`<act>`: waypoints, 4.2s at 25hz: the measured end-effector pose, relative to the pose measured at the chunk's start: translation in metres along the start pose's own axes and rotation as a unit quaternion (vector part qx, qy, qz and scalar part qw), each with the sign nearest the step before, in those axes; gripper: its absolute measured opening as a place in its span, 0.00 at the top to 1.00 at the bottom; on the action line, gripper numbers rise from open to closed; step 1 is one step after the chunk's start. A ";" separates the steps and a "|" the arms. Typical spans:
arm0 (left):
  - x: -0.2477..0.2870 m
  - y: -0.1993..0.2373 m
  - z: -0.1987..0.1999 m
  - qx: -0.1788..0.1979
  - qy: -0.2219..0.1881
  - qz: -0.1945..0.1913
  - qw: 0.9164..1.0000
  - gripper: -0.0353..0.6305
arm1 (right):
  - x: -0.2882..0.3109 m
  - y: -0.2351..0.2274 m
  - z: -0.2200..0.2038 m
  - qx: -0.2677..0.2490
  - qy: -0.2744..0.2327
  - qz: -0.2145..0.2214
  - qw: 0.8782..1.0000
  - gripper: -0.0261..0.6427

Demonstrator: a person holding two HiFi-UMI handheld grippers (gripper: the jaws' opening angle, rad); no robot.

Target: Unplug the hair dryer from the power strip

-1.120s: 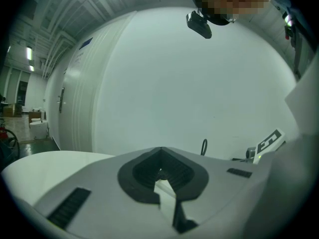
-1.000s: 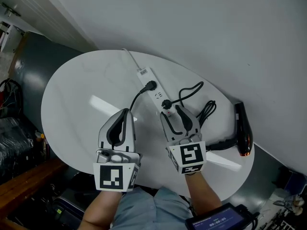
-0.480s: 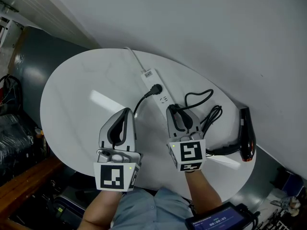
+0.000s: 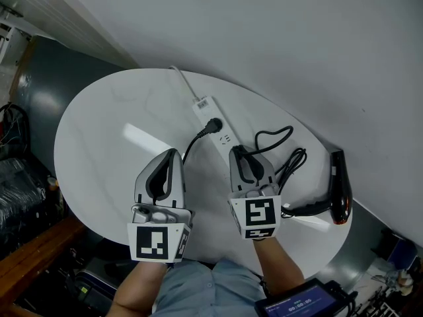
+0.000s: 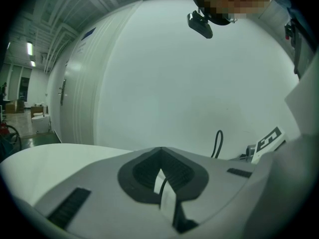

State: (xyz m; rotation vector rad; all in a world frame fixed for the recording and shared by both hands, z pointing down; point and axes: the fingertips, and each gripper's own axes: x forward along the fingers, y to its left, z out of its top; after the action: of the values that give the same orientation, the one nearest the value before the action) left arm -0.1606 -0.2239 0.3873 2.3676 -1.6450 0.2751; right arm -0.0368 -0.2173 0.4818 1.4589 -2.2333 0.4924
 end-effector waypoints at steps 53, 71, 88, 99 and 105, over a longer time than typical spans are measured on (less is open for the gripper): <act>0.073 -0.059 -0.082 -0.016 0.052 -0.095 0.994 0.95 | 0.001 0.009 0.008 -0.060 -0.016 0.045 0.997 0.88; 0.082 -0.076 -0.084 -0.010 0.083 -0.142 0.986 0.95 | -0.001 0.010 0.007 -0.054 -0.004 0.047 0.997 0.89; 0.080 -0.078 -0.091 -0.002 0.107 -0.181 0.978 0.95 | -0.029 0.000 0.060 0.023 -0.119 0.011 0.993 0.89; 0.069 -0.083 -0.088 -0.017 0.098 -0.179 0.979 0.95 | -0.063 -0.005 0.008 -0.061 -0.010 0.014 0.998 0.88; 0.052 -0.101 -0.063 0.005 0.062 -0.180 0.982 0.95 | -0.068 -0.005 -0.045 0.029 0.053 0.013 0.998 0.67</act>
State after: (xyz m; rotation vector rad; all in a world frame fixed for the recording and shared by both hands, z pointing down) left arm -0.0486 -0.2175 0.4531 2.5389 -1.1356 0.3524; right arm -0.0005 -0.1438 0.4842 1.3982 -2.1739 0.6335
